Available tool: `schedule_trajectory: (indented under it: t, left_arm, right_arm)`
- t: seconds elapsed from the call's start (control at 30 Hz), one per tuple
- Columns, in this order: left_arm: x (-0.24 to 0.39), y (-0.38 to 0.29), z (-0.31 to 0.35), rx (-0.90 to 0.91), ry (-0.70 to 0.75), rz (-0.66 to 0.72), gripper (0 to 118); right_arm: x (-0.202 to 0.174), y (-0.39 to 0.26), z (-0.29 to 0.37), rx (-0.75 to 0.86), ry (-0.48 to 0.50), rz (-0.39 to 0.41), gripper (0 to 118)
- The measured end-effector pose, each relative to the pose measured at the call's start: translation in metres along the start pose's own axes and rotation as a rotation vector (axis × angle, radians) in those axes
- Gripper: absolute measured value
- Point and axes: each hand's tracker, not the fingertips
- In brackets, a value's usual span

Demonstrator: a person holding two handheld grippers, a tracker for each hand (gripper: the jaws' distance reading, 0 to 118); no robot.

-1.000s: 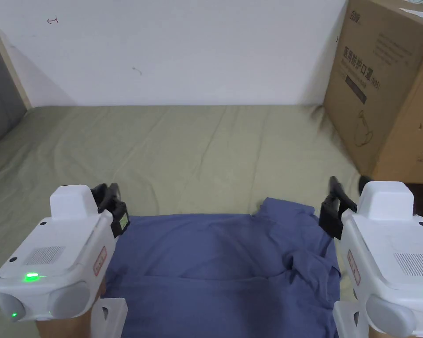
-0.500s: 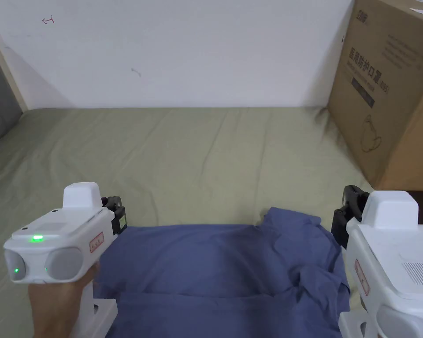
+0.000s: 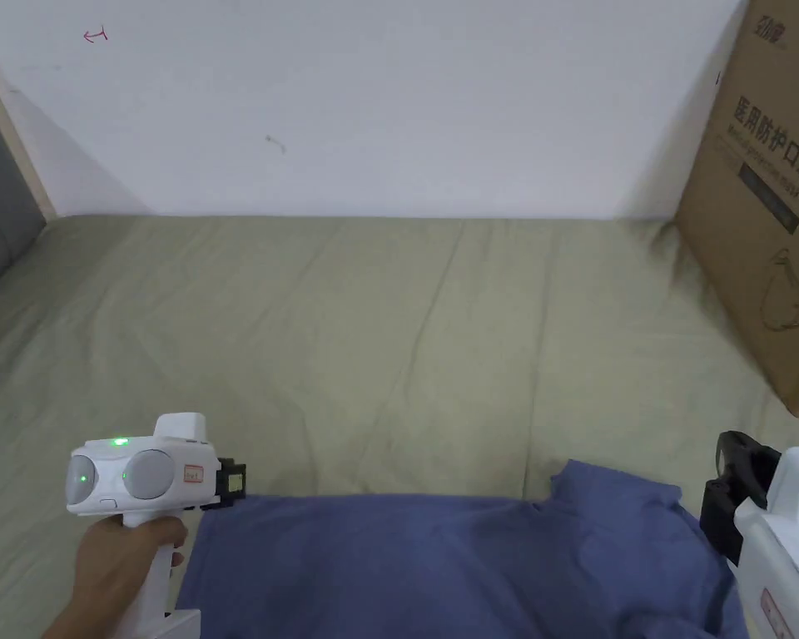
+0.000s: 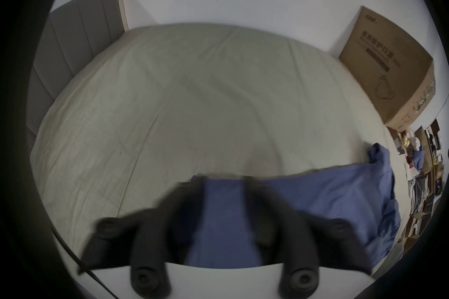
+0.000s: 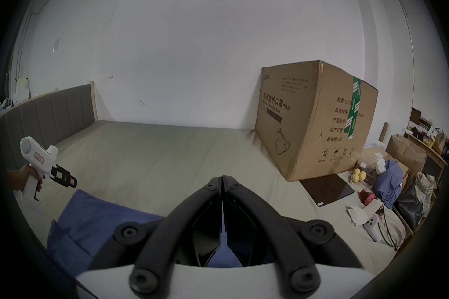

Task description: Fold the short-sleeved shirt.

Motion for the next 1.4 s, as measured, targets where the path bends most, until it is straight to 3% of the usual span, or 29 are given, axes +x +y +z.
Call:
schedule_trajectory:
  t: [0.1, 0.13, 0.2, 0.27, 0.3, 0.33, 0.4, 0.43, 0.5, 0.63, 0.67, 0.73, 0.77, 0.8, 0.83, 1.07, 1.17, 1.2, 1.27, 1.3, 1.4]
  left_arm:
    - [-0.004, 0.000, -0.029, -0.094, 0.051, 0.029, 97]
    - [-0.006, 0.000, -0.035, -0.118, 0.069, 0.033, 101]
    - [-0.007, 0.001, -0.048, -0.117, 0.056, 0.042, 100]
    - [-0.006, -0.001, -0.057, -0.145, 0.051, 0.045, 90]
    - [-0.004, -0.002, -0.060, -0.144, 0.040, 0.038, 71]
    - [-0.003, -0.006, -0.064, -0.154, 0.025, 0.023, 59]
    - [0.004, -0.008, -0.064, -0.142, 0.068, -0.027, 54]
    - [0.007, -0.009, -0.064, -0.166, 0.049, -0.020, 45]
    - [0.014, -0.010, -0.055, -0.124, 0.046, -0.073, 0]
    - [0.021, -0.013, -0.038, -0.087, -0.001, -0.125, 0]
    - [0.022, -0.015, -0.029, -0.079, -0.012, -0.139, 0]
    - [0.022, -0.012, -0.009, 0.002, -0.031, -0.081, 0]
    - [0.023, -0.014, 0.000, 0.022, -0.046, -0.074, 0]
    - [0.023, -0.015, 0.007, 0.031, -0.051, -0.073, 0]
    - [0.021, -0.019, 0.014, -0.022, -0.008, -0.075, 0]
    - [0.030, -0.021, 0.048, 0.008, -0.033, -0.061, 0]
    - [0.029, -0.019, 0.046, 0.005, -0.036, -0.055, 0]
    - [0.030, -0.020, 0.047, 0.004, -0.033, -0.056, 0]
    - [0.027, -0.018, 0.045, 0.041, -0.016, -0.068, 0]
    - [0.026, -0.019, 0.045, 0.041, -0.013, -0.065, 0]
    - [0.022, -0.020, 0.049, 0.066, -0.003, -0.055, 0]
  right_arm:
    - [-0.002, -0.006, -0.017, -0.028, -0.002, -0.002, 0]
    - [-0.001, -0.008, -0.023, -0.036, 0.002, -0.002, 0]
    - [-0.002, -0.011, -0.031, -0.051, -0.001, -0.001, 0]
    - [-0.001, -0.015, -0.035, -0.063, -0.005, -0.005, 0]
    - [0.000, -0.017, -0.037, -0.071, -0.006, -0.013, 0]
    - [0.001, -0.019, -0.038, -0.084, -0.001, -0.022, 0]
    - [0.003, -0.024, -0.041, -0.102, -0.002, -0.028, 0]
    - [0.005, -0.026, -0.043, -0.113, -0.004, -0.032, 0]
    - [0.010, -0.031, -0.049, -0.142, 0.001, -0.064, 0]
    - [0.030, -0.040, -0.074, -0.215, -0.022, -0.098, 1]
    - [0.039, -0.044, -0.085, -0.247, -0.021, -0.117, 8]
    - [0.049, -0.052, -0.108, -0.330, -0.040, -0.097, 61]
    - [0.055, -0.057, -0.123, -0.375, -0.029, -0.093, 79]
    - [0.060, -0.063, -0.136, -0.424, -0.013, -0.078, 92]
    - [0.064, -0.069, -0.150, -0.467, 0.001, -0.074, 92]
    - [0.068, -0.111, -0.223, -0.689, 0.022, 0.012, 88]
    - [0.069, -0.128, -0.240, -0.757, 0.029, -0.017, 69]
    - [0.071, -0.134, -0.246, -0.770, 0.040, -0.025, 49]
    - [0.068, -0.134, -0.240, -0.742, 0.073, -0.041, 26]
    - [0.066, -0.130, -0.236, -0.716, 0.075, -0.020, 5]
    - [0.054, -0.114, -0.212, -0.647, 0.072, 0.043, 5]
